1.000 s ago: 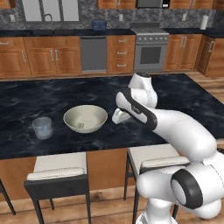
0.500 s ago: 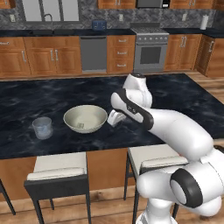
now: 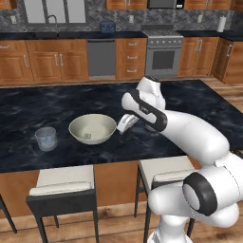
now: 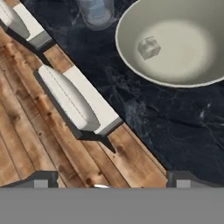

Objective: There are four ice cubes in the ice bowl. Place two ice cubes in each glass of water.

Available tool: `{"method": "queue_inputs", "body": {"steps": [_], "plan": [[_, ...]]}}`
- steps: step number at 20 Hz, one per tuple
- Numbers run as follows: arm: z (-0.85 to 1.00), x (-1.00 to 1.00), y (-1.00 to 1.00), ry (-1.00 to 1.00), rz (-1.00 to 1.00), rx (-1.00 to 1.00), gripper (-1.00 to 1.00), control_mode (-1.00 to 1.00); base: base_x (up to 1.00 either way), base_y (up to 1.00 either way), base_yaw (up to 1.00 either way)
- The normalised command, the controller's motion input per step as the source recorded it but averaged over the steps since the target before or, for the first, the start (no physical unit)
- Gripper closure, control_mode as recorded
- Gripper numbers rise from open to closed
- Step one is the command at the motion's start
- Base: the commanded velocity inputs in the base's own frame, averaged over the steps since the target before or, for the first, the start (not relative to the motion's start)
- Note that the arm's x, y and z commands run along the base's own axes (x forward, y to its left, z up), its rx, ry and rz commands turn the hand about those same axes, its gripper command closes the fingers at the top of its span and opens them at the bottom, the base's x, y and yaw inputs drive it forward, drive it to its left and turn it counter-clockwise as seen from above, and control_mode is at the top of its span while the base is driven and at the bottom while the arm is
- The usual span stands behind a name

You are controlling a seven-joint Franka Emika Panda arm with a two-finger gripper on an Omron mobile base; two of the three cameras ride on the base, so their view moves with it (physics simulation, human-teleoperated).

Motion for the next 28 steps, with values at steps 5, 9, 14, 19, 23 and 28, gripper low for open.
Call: {"method": "queue_inputs", "body": {"steps": [5,9,14,19,23,28], "plan": [[0.01,0.21,0.21,0.00,0.13,0.05,-1.00,-1.00,0.00,0.00,0.00],[0.00,0.26,0.31,0.00,0.12,0.01,-1.00,-1.00,0.00,0.00,0.00],[0.00,0.38,0.38,0.00,0.05,0.00,-1.00,-1.00,0.00,0.00,0.00],[-0.09,0.40,0.31,0.00,0.01,0.00,-1.00,-1.00,0.00,0.00,0.00],[-0.29,0.42,0.31,0.00,0.00,0.00,-1.00,-1.00,0.00,0.00,0.00],[-0.34,0.40,0.27,0.00,0.01,0.00,-1.00,-1.00,0.00,0.00,0.00]]}}
